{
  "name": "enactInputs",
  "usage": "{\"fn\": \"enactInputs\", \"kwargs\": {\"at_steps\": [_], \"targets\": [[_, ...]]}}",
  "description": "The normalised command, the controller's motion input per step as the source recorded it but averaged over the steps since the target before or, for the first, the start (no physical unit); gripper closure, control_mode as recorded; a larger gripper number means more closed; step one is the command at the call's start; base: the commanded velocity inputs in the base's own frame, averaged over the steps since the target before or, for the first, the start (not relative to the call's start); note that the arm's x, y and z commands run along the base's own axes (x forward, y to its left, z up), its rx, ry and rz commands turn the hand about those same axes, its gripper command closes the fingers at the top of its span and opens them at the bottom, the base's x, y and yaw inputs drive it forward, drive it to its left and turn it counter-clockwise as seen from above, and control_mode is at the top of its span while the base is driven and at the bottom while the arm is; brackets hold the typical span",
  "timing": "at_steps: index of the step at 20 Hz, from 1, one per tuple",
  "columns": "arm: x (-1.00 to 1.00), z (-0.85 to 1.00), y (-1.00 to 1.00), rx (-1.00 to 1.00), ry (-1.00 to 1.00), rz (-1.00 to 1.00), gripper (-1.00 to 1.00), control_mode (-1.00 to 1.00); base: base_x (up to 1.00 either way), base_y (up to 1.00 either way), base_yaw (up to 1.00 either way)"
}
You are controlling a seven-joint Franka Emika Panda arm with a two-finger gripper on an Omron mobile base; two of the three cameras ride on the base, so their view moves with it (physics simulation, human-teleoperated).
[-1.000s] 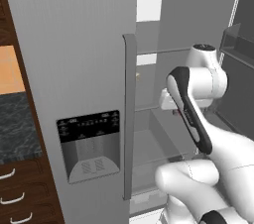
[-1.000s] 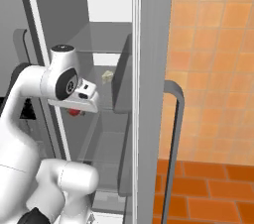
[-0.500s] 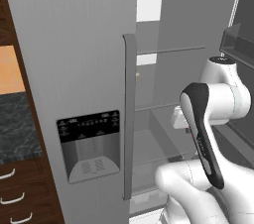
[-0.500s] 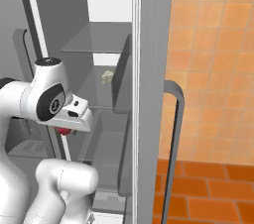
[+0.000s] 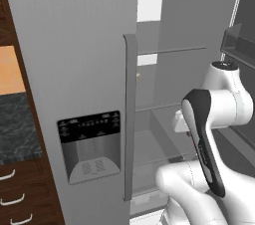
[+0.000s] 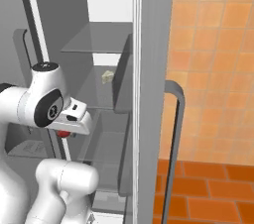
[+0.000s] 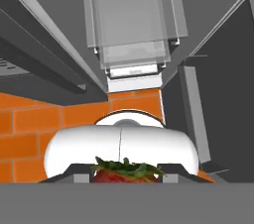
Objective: Take the strawberry from the fridge and place it on top of the pancake, located on the dining counter.
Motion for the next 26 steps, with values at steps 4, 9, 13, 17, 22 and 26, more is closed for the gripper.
{"fn": "enactInputs", "kwargs": {"at_steps": [4, 9, 13, 17, 22, 26], "targets": [[0.0, 0.0, 0.0, 0.0, 0.0, 0.0, 1.0, 1.0, 0.0, 0.89, -0.41], [0.0, 0.0, 0.0, 0.0, 0.0, 0.0, 1.0, 1.0, -0.08, 0.69, -0.56], [0.0, 0.0, 0.0, 0.0, 0.0, 0.0, 1.0, 1.0, -0.38, 0.01, -0.83], [0.0, 0.0, 0.0, 0.0, 0.0, 0.0, 1.0, 1.0, -0.05, -0.08, -0.88], [0.0, 0.0, 0.0, 0.0, 0.0, 0.0, 1.0, 1.0, 0.0, -0.69, -0.76], [0.0, 0.0, 0.0, 0.0, 0.0, 0.0, 1.0, 1.0, 0.0, -0.99, -0.64]]}}
